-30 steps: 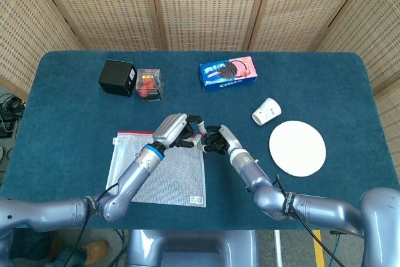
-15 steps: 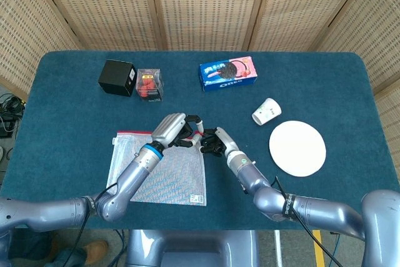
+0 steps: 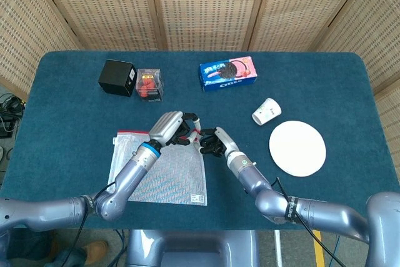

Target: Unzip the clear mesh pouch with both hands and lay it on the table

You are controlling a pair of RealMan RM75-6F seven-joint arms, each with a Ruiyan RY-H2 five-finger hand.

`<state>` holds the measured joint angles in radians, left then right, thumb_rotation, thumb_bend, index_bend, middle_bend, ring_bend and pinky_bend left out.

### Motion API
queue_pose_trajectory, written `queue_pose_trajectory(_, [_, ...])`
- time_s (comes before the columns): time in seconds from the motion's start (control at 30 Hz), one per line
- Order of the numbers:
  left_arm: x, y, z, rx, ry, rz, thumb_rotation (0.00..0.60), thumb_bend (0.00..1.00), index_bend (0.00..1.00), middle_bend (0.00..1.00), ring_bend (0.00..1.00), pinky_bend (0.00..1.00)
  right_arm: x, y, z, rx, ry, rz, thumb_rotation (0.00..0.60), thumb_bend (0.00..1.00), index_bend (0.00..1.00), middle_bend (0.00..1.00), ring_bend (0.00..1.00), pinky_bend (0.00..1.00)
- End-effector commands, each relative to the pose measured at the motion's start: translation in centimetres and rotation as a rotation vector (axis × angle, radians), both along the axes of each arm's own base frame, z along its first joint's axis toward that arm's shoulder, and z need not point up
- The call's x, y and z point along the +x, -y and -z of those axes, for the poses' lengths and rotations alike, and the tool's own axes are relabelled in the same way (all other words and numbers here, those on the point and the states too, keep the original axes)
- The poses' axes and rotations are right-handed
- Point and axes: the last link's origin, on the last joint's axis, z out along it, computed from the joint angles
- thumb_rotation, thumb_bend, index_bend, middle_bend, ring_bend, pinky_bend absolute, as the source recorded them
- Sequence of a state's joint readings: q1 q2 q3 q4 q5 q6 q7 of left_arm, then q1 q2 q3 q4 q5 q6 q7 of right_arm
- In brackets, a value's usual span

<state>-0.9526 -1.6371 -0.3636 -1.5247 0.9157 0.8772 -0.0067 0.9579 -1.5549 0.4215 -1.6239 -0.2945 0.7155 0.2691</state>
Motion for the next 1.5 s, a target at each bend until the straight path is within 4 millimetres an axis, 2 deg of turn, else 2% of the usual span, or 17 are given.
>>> queue_pose_trajectory(0.03, [-0.4, -0.1, -0.2, 0.008, -0.012, -0.006, 0.600, 0.62, 0.82, 1.00, 0.97, 1.00, -0.1, 0.1, -0.3, -0.010, 0.018, 0.010, 0.600, 0.83, 0.74, 0.90, 0.90, 1.00])
queue_pose_trajectory(0.93, [-5.0, -2.5, -1.5, 0.024, -0.022, -0.129, 0.600, 0.64, 0.83, 1.00, 0.97, 1.00, -0.4, 1.2, -4.2, -0.046, 0.118, 0.032, 0.600, 0.84, 0.76, 0.90, 0.90, 1.00])
queue_pose_trajectory(1.33, [-8.9, -4.0, -3.4, 0.069, -0.045, -0.215, 0.600, 0.64, 0.83, 1.00, 0.97, 1.00, -0.7, 1.8, -6.5, -0.083, 0.146, 0.043, 0.600, 0.84, 0.76, 0.90, 0.90, 1.00])
queue_pose_trajectory(1.43, [-10.4, -4.4, -4.0, 0.085, -0.061, -0.244, 0.600, 0.64, 0.83, 1.00, 0.97, 1.00, -1.1, 2.0, -7.2, -0.096, 0.142, 0.050, 0.600, 0.84, 0.76, 0.90, 0.90, 1.00])
queue_pose_trajectory(1.5, [-12.1, -4.8, -4.8, 0.100, -0.078, -0.281, 0.600, 0.64, 0.83, 1.00, 0.98, 1.00, -1.9, 2.1, -7.6, -0.108, 0.123, 0.061, 0.600, 0.84, 0.76, 0.90, 0.90, 1.00])
